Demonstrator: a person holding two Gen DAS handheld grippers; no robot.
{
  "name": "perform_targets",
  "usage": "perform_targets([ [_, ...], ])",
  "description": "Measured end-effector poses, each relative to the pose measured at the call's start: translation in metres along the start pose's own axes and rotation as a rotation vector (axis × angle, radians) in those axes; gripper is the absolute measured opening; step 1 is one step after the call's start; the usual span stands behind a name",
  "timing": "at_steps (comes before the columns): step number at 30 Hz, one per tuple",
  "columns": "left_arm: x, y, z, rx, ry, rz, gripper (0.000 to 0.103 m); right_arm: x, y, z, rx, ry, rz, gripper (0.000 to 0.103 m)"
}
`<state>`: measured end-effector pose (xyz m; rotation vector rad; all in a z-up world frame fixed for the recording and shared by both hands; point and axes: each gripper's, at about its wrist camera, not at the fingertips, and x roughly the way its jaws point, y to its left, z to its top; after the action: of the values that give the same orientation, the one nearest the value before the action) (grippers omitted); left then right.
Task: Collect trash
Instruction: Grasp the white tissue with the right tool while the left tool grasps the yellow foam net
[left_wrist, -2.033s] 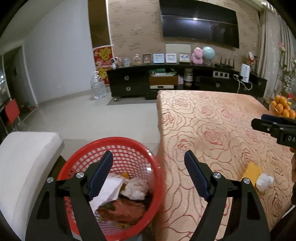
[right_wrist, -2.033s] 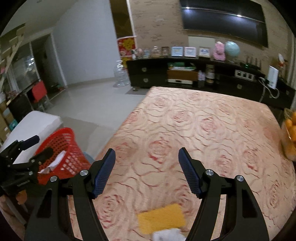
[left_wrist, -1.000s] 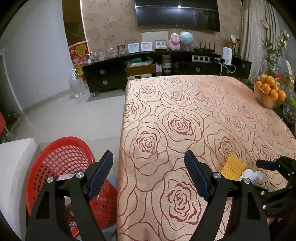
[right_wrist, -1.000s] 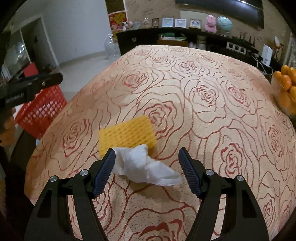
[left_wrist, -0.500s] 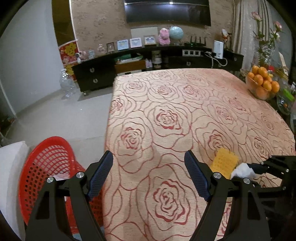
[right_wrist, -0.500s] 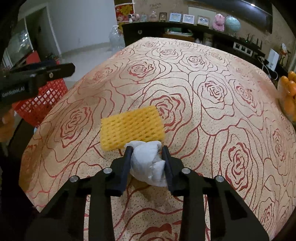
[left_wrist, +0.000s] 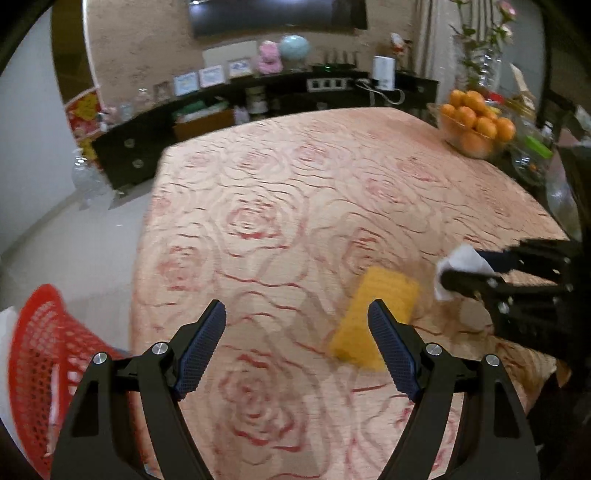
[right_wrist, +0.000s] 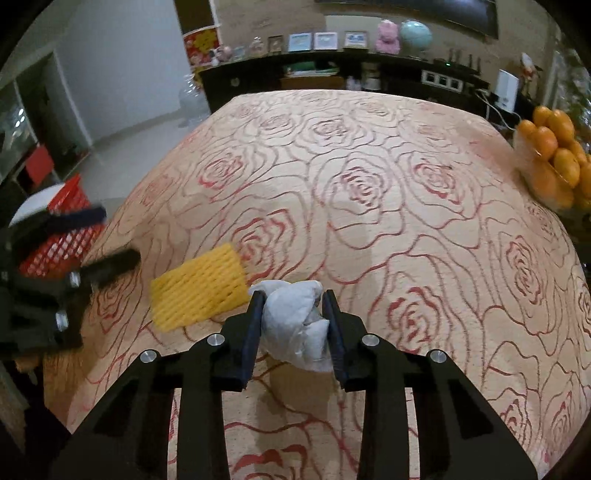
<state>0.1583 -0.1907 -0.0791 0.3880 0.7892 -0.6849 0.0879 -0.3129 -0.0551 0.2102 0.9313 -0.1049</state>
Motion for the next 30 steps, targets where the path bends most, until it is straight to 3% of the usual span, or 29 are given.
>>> perform_targets([
  [11, 0.027, -0.025, -0.005, 0.016, 0.053, -0.122, 0.075, -0.005, -0.019, 0.002, 0.054, -0.013, -0.003, 0.032],
  [15, 0.037, -0.027, -0.006, 0.011, 0.086, -0.149, 0.058, -0.007, -0.024, 0.002, 0.07, -0.014, -0.003, 0.032],
  [28, 0.035, -0.035, -0.008, 0.041, 0.082, -0.175, 0.026, -0.007, -0.028, 0.003, 0.088, -0.016, -0.002, 0.032],
  [30, 0.033, -0.032, -0.008, 0.032, 0.081, -0.174, 0.017, -0.007, -0.028, 0.004, 0.088, -0.019, -0.001, 0.032],
])
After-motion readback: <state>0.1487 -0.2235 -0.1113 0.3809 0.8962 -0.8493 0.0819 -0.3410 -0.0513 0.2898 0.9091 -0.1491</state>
